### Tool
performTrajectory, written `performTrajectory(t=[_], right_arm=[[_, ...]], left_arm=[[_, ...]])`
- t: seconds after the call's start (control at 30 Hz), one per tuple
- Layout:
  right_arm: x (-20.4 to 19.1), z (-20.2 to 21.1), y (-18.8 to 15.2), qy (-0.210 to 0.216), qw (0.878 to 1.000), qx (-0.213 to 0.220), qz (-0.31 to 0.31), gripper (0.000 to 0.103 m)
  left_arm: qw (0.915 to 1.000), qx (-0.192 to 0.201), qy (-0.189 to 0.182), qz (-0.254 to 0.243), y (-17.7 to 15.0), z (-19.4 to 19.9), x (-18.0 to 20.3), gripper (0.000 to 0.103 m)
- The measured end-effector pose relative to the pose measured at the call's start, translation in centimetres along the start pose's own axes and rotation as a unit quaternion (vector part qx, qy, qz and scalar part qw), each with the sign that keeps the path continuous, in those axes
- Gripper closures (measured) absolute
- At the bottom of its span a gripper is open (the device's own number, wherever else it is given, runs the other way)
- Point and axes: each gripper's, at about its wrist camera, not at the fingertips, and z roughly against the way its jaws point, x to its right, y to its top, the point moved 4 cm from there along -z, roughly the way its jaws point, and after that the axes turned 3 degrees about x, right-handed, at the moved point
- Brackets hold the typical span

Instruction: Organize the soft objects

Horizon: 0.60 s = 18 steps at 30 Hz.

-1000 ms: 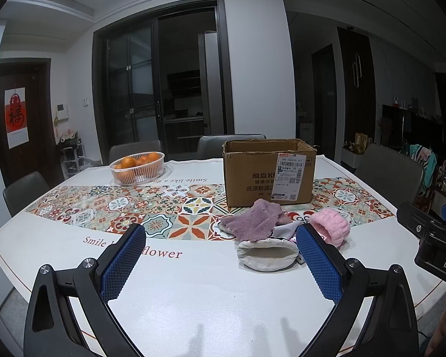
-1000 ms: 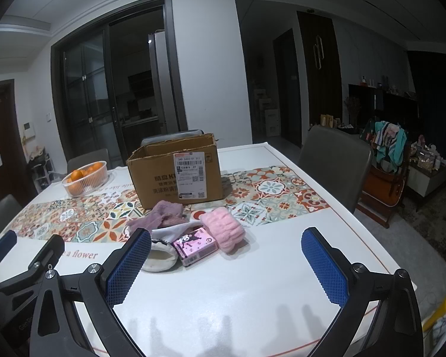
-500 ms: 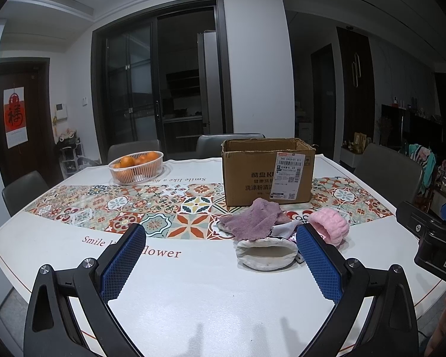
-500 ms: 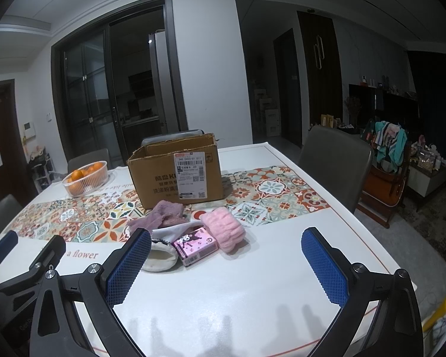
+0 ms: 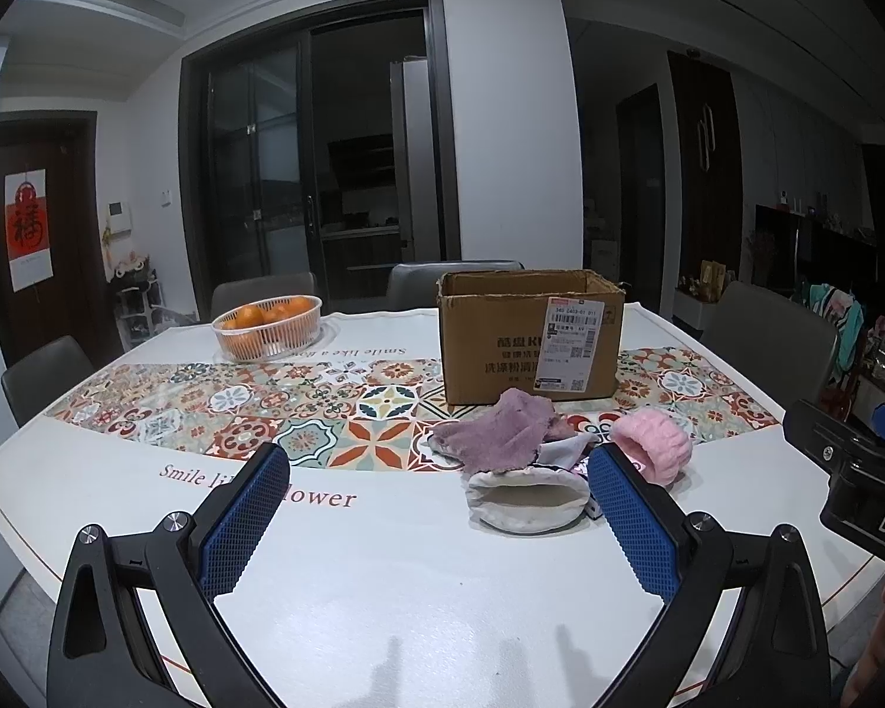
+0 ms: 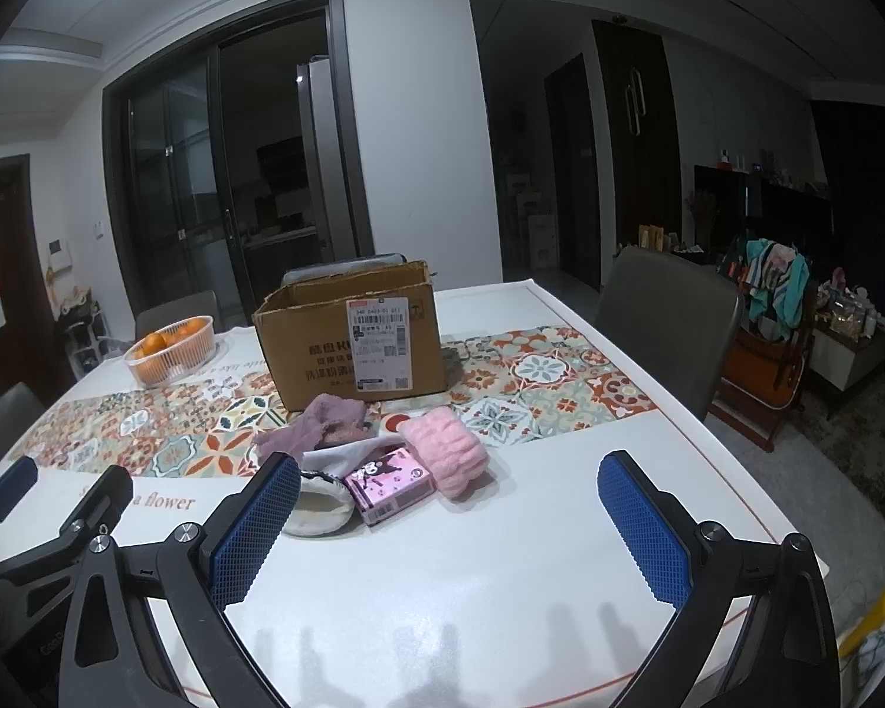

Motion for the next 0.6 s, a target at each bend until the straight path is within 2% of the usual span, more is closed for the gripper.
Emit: performTrajectory(t=[0.6], right_arm=[[-0.8,-3.8,-1.5,0.013,0.999,-0.034,0.008,0.0]], left_arm=[[0.9984,-0.052,-0.023,0.0,-2.4,-4.4,0.0,0.0]])
